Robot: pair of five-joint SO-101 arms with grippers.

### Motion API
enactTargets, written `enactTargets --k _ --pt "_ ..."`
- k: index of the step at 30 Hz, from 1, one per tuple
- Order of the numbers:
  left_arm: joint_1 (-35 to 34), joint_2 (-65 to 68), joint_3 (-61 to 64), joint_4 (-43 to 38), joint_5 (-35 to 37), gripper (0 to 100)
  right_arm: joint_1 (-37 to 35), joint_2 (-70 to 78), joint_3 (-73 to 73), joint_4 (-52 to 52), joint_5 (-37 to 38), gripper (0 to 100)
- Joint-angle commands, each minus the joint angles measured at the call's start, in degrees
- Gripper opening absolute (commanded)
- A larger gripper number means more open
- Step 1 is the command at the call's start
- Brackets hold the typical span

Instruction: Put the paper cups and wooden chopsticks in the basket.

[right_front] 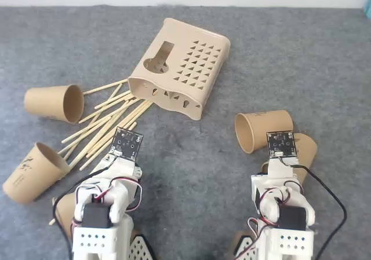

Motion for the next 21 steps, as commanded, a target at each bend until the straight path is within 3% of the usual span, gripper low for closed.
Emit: enactTargets --k 1,13,21 --pt "0.18 -0.79 -0.75 0.35 -0.18 1 -0.22 -1.1 0.97 0.22 -0.35 0.6" --pt "-0.35 -0.79 -0.75 0.35 -0.35 1 -12.53 -1.1 0.97 0.31 -0.62 0.6" --pt "-0.44 -0.97 -1.27 0.62 -0.53 1 -12.7 -1.1 -2.02 0.57 -0.26 0.6"
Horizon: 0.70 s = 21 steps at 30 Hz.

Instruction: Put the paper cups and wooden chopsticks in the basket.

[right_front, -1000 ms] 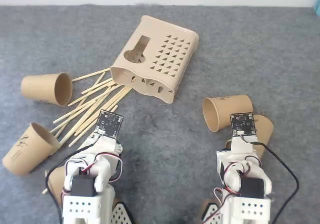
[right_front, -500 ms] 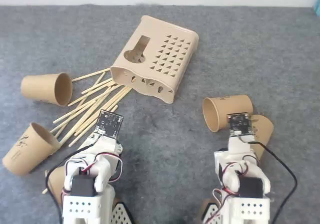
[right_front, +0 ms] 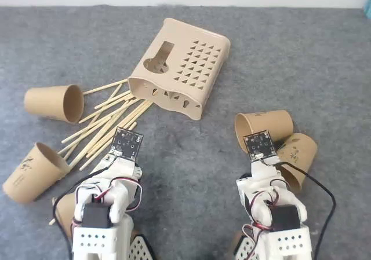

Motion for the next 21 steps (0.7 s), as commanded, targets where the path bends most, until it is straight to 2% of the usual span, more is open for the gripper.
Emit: enactTargets --k 1,4,8,13,17,21 --pt "-0.44 -0.97 -2.15 0.35 -0.53 1 1.1 -1.1 -4.13 1.19 -0.26 0.6" --pt "-0.44 -0.97 -5.32 0.35 -0.53 1 8.22 -1.19 -10.81 2.07 -0.26 0.6" --pt "-0.35 -0.97 -8.57 -1.67 -0.53 2 19.12 -1.19 -12.22 -1.01 -0.26 0.6" --pt "-0.44 -0.79 -13.23 -7.21 -0.53 2 19.91 -1.19 -9.76 -4.18 0.18 0.6" --pt "-0.44 -0.62 -17.89 -7.3 -0.09 1 22.29 -1.19 -9.76 -4.09 4.4 0.6" --pt "-0.44 1.49 -20.97 -7.74 0.62 2 25.27 -1.19 -9.67 -4.09 3.6 0.6"
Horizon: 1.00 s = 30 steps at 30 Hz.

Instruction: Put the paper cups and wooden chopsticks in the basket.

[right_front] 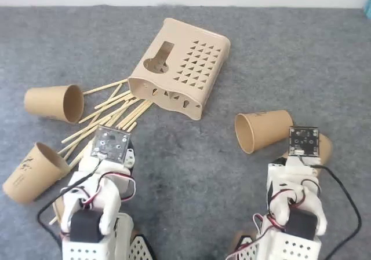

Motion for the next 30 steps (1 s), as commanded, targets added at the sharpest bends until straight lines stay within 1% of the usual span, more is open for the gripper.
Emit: enactTargets --k 1,3,6,10,14,16,19,21,25,30 --pt "-0.35 3.69 -5.67 -2.11 1.32 2 1.89 -0.57 -0.79 -1.36 0.88 0.6" --pt "-0.35 9.76 -8.31 -4.84 2.46 2 1.89 -0.57 -0.62 -1.36 0.88 0.6" --pt "-0.35 23.3 -14.73 -8.26 3.52 2 2.24 -0.57 -0.62 -1.36 0.79 0.6" --pt "0.18 42.73 -26.68 -8.44 4.92 2 2.33 -0.57 -0.62 -1.45 0.62 0.6" --pt "0.18 58.55 -37.32 -8.44 5.36 2 2.33 -0.57 -0.62 -1.45 0.62 0.6" --pt "0.18 65.32 -41.36 -8.44 5.36 5 2.33 -0.57 -0.62 -1.45 0.62 0.6" --pt "-0.09 74.55 -46.55 -8.44 5.54 14 2.33 -0.57 -0.62 -1.45 0.62 0.6" --pt "-0.26 79.82 -49.36 -8.62 5.54 18 2.33 -0.57 -0.62 -1.45 0.62 0.6" --pt "-0.44 88.53 -51.47 -15.12 5.01 19 2.33 -0.57 -0.62 -1.45 0.62 0.6" --pt "-3.96 96.18 -51.47 -26.64 3.08 19 2.33 -0.57 -0.62 -1.45 0.7 0.6"
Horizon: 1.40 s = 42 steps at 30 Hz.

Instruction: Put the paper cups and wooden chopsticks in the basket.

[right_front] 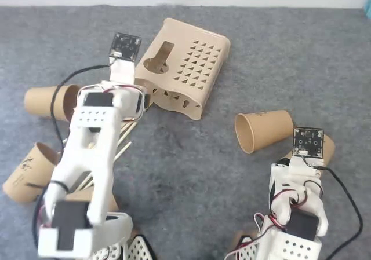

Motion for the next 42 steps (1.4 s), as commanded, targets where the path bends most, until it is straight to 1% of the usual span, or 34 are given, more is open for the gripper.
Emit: enactTargets --k 1,5,8,12,15,19,21,23,24,25,28,31,33,36,39,42 --pt "-2.99 3.08 -2.95 -9.14 -0.88 19 0.92 -0.57 -0.62 -1.45 0.62 0.6" --pt "-5.1 7.47 -2.86 -17.23 -0.88 20 0.92 -0.57 -0.62 -1.45 0.7 0.6" --pt "-5.01 10.81 -2.86 -21.89 -0.88 20 0.92 -0.57 -0.62 -1.45 0.7 0.6" --pt "-4.13 15.03 -2.77 -30.95 -0.62 19 0.92 -0.57 -0.62 -1.63 0.7 0.6" --pt "-3.78 17.67 -2.77 -35.78 -0.53 19 0.92 -0.57 -0.62 -1.63 0.7 0.6" --pt "-2.02 19.16 -2.77 -37.36 -0.53 18 0.92 -0.57 -0.53 -1.63 0.79 0.6" --pt "-0.88 18.73 -2.77 -37.27 -0.44 12 0.92 -0.57 -0.53 -1.71 0.79 0.6" --pt "0.18 17.93 -2.77 -37.27 -0.44 2 0.92 -0.57 -0.53 -1.71 0.79 0.6" --pt "0.62 17.49 -2.68 -37.1 -0.44 0 0.84 -0.57 -0.53 -1.71 0.79 0.6" --pt "0.79 16.97 -2.33 -36.92 -0.44 2 0.75 -0.57 -0.53 -1.71 0.79 0.6" --pt "1.49 14.07 -1.27 -36.13 -0.44 1 0.66 -0.57 -0.53 -1.63 0.79 0.6" --pt "2.73 9.23 0.57 -33.76 -0.26 1 0.66 -0.57 -0.53 -1.63 0.79 0.6" --pt "3.78 5.01 1.36 -30.15 2.73 1 0.57 -0.57 -0.53 -1.63 0.79 0.6" --pt "4.31 -2.11 -0.4 -20.57 12.4 1 0.57 -0.57 -0.44 -1.63 0.79 0.6" --pt "4.4 -7.3 -6.2 -8.97 21.71 1 0.57 -0.57 -0.44 -1.54 0.79 0.6" --pt "6.33 -8.26 -14.99 2.55 23.03 1 0.57 -0.57 -0.26 -1.45 0.79 0.6"
